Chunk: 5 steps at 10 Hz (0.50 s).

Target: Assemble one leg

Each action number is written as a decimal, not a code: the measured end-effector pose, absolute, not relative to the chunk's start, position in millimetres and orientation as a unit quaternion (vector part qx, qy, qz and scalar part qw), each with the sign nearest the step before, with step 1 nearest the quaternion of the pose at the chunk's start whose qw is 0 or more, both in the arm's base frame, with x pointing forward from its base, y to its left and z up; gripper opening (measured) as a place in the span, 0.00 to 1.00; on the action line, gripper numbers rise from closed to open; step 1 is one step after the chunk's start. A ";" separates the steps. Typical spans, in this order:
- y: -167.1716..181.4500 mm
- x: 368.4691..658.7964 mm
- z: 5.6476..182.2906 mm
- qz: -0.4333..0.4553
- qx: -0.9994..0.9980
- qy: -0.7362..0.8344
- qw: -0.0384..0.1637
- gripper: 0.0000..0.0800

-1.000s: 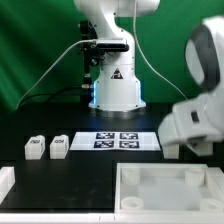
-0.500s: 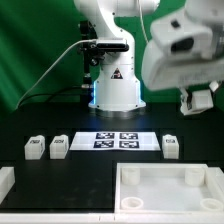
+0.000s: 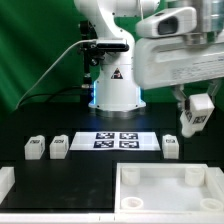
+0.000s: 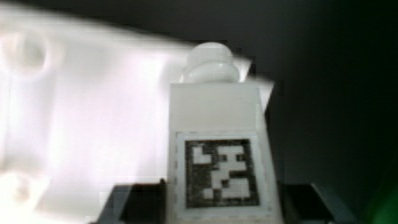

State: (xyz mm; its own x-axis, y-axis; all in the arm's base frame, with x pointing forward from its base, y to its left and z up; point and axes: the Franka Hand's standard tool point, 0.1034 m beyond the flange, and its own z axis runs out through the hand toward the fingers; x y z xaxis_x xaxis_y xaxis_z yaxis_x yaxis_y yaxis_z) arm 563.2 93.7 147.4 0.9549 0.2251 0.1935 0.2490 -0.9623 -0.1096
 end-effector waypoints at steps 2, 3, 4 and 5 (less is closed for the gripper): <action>74.2 598.4 159.3 -0.206 -0.969 -0.126 0.050 0.36; 67.6 594.6 156.0 -0.254 -0.959 -0.124 0.030 0.36; 56.1 593.7 154.7 -0.305 -0.944 -0.125 0.006 0.36; 48.6 592.7 148.1 -0.335 -0.935 -0.120 -0.003 0.36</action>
Offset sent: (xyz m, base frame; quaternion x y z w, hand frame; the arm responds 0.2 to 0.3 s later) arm 0.0000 0.0000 0.0000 0.0000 0.2667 0.0000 0.9638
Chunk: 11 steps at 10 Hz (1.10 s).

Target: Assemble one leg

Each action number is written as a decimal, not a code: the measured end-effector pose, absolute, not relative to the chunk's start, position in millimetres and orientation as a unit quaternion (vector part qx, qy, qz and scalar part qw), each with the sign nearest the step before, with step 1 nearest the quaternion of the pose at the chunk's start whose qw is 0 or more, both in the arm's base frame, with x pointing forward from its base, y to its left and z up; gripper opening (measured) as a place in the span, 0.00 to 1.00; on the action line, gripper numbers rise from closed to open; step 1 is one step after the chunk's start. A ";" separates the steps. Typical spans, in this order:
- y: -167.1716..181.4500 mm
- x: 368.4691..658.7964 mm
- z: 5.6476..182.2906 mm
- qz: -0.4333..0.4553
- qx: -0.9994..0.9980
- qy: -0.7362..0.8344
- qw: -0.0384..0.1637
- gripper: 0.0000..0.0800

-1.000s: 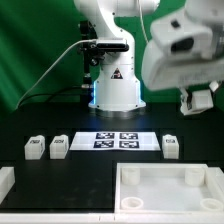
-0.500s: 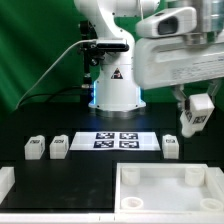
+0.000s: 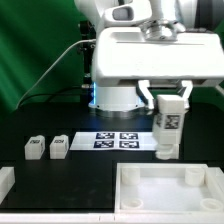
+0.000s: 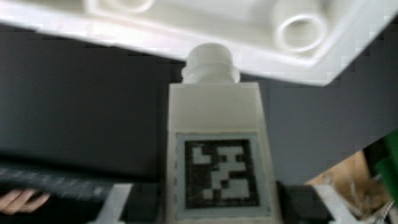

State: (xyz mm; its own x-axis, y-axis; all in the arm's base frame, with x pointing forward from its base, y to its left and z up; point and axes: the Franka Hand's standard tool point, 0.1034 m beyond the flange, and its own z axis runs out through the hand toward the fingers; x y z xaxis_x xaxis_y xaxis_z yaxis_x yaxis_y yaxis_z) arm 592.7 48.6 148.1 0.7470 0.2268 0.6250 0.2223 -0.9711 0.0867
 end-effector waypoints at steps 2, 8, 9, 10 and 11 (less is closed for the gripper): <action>54.0 590.2 142.5 0.312 0.942 0.123 -0.008 0.36; 93.5 625.3 116.7 0.293 0.947 0.120 -0.049 0.36; 95.8 625.3 112.2 0.291 0.948 0.119 -0.052 0.36; 102.1 623.6 104.3 0.286 0.949 0.119 -0.056 0.36; 105.1 621.4 98.7 0.282 0.950 0.120 -0.058 0.36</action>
Offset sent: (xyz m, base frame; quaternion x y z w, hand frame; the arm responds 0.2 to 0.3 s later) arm 0.0404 0.0479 -0.0023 0.0762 -0.0560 0.0303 0.9951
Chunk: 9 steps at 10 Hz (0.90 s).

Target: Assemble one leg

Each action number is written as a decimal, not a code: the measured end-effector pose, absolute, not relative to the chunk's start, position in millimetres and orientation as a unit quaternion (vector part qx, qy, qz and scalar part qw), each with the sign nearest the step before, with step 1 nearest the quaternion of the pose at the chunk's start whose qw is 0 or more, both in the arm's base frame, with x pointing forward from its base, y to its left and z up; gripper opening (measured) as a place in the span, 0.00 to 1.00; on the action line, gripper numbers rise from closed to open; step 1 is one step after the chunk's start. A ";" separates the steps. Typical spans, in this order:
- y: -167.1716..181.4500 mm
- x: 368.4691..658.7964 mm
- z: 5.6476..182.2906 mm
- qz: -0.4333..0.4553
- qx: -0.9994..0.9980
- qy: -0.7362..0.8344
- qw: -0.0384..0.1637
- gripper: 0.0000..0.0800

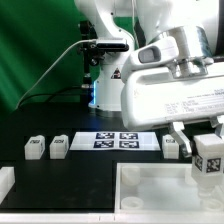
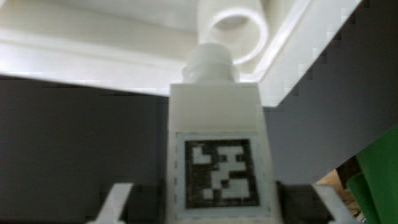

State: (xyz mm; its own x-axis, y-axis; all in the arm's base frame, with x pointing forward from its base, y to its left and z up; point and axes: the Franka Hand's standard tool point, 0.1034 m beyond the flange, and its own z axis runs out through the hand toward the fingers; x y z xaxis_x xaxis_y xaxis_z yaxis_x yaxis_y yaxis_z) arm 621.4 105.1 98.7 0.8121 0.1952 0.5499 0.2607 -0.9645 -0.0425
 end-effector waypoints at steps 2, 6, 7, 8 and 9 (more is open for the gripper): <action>108.9 618.7 92.6 -0.288 -0.948 -0.120 0.057 0.36; 113.7 615.6 85.5 -0.289 -0.948 -0.122 0.057 0.36; 113.8 614.4 82.4 -0.287 -0.949 -0.122 0.058 0.36; 112.6 613.6 77.2 -0.291 -0.948 -0.119 0.056 0.36; 111.4 615.8 74.4 -0.307 -0.943 -0.114 0.052 0.36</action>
Offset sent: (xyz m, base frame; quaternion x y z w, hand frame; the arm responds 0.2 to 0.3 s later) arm -0.0062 0.0048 -0.0076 -0.0065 0.0077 0.0034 0.9999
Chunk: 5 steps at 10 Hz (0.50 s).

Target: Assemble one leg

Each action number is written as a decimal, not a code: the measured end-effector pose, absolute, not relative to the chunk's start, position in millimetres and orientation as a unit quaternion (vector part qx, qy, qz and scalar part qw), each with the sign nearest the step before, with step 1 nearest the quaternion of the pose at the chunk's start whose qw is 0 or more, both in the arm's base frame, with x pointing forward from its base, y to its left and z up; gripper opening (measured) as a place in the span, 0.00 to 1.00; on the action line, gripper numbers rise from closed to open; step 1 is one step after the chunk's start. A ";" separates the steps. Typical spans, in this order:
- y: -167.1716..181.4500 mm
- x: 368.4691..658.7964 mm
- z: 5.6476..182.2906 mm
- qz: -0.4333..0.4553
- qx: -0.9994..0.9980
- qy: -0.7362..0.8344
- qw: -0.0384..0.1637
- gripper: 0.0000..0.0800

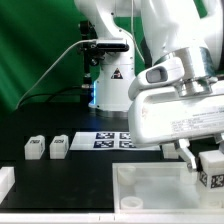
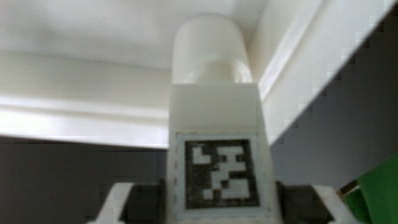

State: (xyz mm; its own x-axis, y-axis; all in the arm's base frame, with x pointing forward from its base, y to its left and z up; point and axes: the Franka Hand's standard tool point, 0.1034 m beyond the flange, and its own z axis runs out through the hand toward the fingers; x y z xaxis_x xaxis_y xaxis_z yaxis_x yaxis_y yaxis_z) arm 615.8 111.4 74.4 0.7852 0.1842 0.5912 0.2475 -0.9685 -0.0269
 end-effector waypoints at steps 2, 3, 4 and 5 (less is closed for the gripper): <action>112.2 616.9 74.4 -0.313 -0.942 -0.113 0.051 0.36; 112.2 616.9 74.4 -0.313 -0.942 -0.113 0.051 0.36; 112.2 616.9 74.4 -0.313 -0.942 -0.113 0.051 0.36; 112.2 616.9 74.4 -0.313 -0.942 -0.113 0.051 0.36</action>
Offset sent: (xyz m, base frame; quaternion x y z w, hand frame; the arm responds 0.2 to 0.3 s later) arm -0.0048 -0.0009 -0.0035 -0.0091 -0.0187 0.0255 0.9995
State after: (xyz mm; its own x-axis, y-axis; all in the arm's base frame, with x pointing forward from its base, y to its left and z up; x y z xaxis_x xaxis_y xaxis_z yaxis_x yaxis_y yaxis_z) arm 616.9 112.2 74.4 0.7781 0.1814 0.6014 0.2450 -0.9692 -0.0246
